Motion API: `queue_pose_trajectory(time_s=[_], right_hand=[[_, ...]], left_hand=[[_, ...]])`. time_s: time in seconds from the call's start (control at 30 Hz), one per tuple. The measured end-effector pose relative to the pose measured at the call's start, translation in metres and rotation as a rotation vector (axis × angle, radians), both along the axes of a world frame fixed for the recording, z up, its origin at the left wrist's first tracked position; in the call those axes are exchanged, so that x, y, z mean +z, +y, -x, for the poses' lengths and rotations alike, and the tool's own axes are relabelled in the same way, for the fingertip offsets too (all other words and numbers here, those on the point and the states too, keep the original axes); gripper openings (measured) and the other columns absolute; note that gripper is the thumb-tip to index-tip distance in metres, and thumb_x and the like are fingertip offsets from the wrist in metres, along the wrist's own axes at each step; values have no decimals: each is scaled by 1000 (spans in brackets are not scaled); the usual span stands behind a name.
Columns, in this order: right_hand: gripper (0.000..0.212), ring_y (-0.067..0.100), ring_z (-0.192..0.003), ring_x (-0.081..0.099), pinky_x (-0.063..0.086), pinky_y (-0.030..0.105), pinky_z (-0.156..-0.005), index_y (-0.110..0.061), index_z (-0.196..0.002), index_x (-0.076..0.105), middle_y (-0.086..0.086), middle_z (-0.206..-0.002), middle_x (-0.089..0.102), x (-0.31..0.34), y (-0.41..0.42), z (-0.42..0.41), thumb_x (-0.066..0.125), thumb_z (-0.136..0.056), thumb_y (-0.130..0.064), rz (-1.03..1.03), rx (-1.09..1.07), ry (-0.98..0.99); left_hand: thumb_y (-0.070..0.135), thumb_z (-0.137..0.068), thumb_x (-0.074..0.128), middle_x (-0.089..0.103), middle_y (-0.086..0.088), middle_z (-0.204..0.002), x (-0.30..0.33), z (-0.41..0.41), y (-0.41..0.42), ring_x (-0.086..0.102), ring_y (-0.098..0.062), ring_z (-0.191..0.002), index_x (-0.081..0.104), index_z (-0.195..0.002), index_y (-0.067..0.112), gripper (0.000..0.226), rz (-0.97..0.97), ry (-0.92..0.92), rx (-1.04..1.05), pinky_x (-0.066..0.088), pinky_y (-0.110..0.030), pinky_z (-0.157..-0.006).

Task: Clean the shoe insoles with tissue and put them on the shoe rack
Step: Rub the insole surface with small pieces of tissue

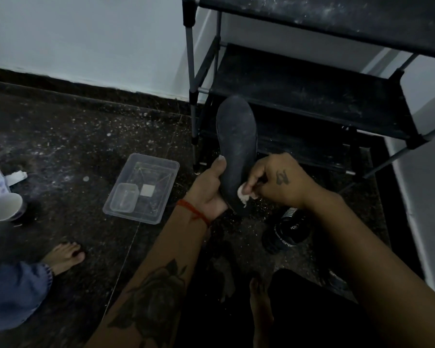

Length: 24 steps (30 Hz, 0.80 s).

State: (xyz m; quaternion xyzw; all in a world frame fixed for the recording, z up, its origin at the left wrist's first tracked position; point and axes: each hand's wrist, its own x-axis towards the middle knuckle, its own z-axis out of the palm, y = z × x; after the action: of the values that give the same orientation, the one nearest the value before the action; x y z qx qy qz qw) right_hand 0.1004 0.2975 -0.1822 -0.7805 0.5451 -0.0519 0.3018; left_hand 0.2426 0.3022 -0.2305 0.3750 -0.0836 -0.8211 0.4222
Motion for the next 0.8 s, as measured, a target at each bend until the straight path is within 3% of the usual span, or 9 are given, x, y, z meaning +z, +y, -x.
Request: queue_pose_trajectory(time_s=[0.07,0.13,0.23,0.3,0.37,0.5,0.6,0.7,0.8], right_hand=[[12,17,-84,65,49,25,-77,-25,-77,74,-3,-87,70,0,0,1,70,-73,-14,181,-153,81],[13,19,-85,62,50,29,-78,-23,-79,73,0,-91,67,0,-1,1,67,-73,-12,337,-292,20],[17,11,-82,60,46,21,-76,-22,-81,73,-4,-90,63,-7,0,-6,67,-75,-8,259,-249,-123],[16,7,-81,59,45,16,-75,-21,-82,73,-6,-88,63,-12,2,-10,68,-76,-6,180,-131,-136],[19,3,-78,59,45,10,-72,-21,-79,74,-9,-83,63,-8,2,-10,70,-73,-3,89,-27,-174],[23,9,-77,64,46,16,-69,-25,-73,75,-9,-79,68,2,0,0,67,-71,-4,0,70,19],[13,19,-83,64,46,21,-70,-22,-78,74,-1,-90,69,2,-1,6,67,-73,-14,182,-140,172],[13,20,-85,63,46,23,-74,-18,-82,73,3,-95,65,0,-3,3,66,-76,-10,396,-360,-32],[22,18,-89,62,47,23,-74,-19,-92,72,5,-100,64,-9,-1,-6,65,-76,-5,290,-265,-125]], left_hand=[[36,-102,31,51,-18,-137,-1,0,-1,60,-31,-101,41,-140,11,47,-16,37,26,58,-50,-68],[35,-102,32,55,-16,-131,-1,0,-2,61,-31,-101,44,-137,14,43,-23,57,42,56,-54,-73],[34,-103,29,58,-19,-124,-2,2,-1,59,-28,-99,45,-134,7,45,-6,3,37,54,-46,-80],[34,-103,28,61,-17,-115,-2,1,-1,60,-26,-95,45,-135,4,47,1,-35,18,57,-37,-75],[35,-102,28,59,-17,-119,-2,-2,-2,60,-27,-96,43,-137,3,50,1,-44,17,54,-40,-78],[31,-102,32,59,-15,-122,-7,-1,-3,61,-26,-98,52,-125,9,38,20,-23,51,51,-43,-81],[32,-102,33,60,-12,-123,-10,0,-2,61,-30,-105,53,-122,16,32,25,10,38,52,-54,-81],[32,-102,32,52,-12,-137,-9,-1,-3,52,-38,-119,43,-137,23,37,31,61,2,48,-62,-81],[31,-103,28,68,-12,-106,-8,2,-3,66,-27,-93,54,-119,14,35,72,-3,41,54,-48,-76]])
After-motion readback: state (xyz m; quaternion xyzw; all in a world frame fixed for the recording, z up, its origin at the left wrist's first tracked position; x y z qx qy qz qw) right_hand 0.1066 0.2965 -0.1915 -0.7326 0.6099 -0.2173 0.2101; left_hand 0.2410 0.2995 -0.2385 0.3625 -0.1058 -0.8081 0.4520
